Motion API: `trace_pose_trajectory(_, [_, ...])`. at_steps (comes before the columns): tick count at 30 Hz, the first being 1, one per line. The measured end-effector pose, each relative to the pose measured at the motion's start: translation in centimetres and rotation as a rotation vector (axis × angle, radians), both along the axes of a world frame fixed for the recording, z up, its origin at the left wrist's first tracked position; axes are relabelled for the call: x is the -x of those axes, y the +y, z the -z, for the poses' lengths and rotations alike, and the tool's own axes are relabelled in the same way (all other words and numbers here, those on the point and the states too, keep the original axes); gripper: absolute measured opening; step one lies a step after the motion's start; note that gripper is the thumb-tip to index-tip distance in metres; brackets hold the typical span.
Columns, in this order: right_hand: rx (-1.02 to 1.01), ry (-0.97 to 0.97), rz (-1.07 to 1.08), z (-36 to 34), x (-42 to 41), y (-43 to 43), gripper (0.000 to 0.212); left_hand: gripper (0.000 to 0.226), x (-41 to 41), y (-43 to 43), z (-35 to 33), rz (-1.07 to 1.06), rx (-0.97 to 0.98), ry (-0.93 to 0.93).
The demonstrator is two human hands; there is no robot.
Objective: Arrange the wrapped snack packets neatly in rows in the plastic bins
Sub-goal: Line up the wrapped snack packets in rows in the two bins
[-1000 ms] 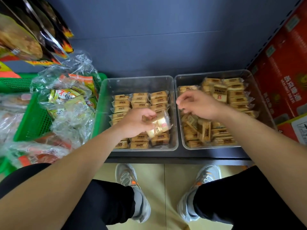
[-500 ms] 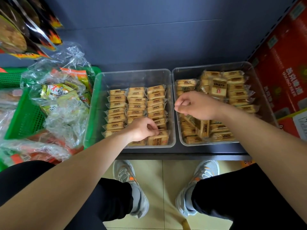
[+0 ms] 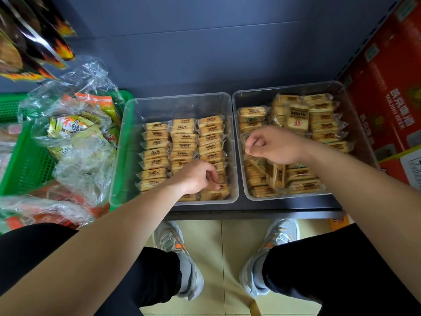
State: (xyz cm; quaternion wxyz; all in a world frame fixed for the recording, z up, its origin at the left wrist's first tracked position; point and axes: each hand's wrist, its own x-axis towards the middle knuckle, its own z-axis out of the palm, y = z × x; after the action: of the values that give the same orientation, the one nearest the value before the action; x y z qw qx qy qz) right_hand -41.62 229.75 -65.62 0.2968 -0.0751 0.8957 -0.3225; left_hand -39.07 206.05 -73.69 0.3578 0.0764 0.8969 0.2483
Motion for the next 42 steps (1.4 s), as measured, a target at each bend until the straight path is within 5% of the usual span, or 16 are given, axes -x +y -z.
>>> trace_pose_trajectory(5, [0.026,-0.001,0.022,0.0,0.1,0.8,0.014,0.019,0.9,-0.7,-0.9,0.12,0.088,-0.074])
trace_pose_trajectory(11, [0.002,-0.013,-0.007,0.0,0.4,0.6,0.018,0.003,0.7,-2.2,-1.4,-0.058,-0.11,-0.122])
trace_pose_trajectory(18, [-0.03,-0.019,-0.06,0.3,0.6,-0.3,0.019,0.007,-0.1,-2.3,0.0,-0.118,-0.115,-0.023])
trace_pose_trajectory(42, [-0.021,-0.027,-0.035,0.4,0.1,1.1,0.014,0.023,0.0,-0.9,1.6,0.154,0.224,0.161])
